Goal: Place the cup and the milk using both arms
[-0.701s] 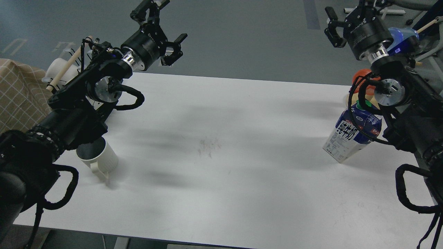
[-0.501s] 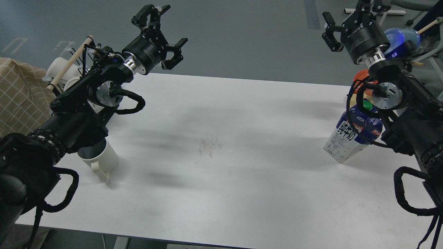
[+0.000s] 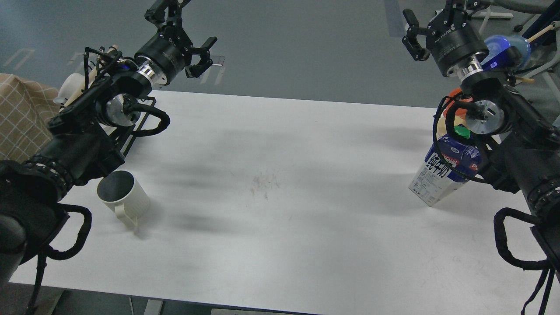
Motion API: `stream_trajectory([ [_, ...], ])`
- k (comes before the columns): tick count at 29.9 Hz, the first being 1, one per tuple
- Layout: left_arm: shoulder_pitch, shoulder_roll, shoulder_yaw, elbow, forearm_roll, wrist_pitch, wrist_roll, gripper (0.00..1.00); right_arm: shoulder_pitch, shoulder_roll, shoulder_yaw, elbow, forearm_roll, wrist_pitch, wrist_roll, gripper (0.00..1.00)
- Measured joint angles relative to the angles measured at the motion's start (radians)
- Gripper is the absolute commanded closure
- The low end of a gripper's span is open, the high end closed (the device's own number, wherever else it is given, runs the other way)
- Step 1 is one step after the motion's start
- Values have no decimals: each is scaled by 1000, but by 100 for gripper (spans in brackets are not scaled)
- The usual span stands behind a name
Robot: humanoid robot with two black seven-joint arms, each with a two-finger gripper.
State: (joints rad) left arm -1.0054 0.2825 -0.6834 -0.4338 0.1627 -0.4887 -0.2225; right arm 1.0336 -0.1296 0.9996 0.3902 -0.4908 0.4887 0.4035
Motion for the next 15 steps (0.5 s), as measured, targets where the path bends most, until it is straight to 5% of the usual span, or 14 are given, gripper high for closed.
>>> stream_trajectory([
  [15, 0, -3, 5, -5, 0, 0, -13, 1, 0, 13, -5, 4, 0, 0, -3, 0],
])
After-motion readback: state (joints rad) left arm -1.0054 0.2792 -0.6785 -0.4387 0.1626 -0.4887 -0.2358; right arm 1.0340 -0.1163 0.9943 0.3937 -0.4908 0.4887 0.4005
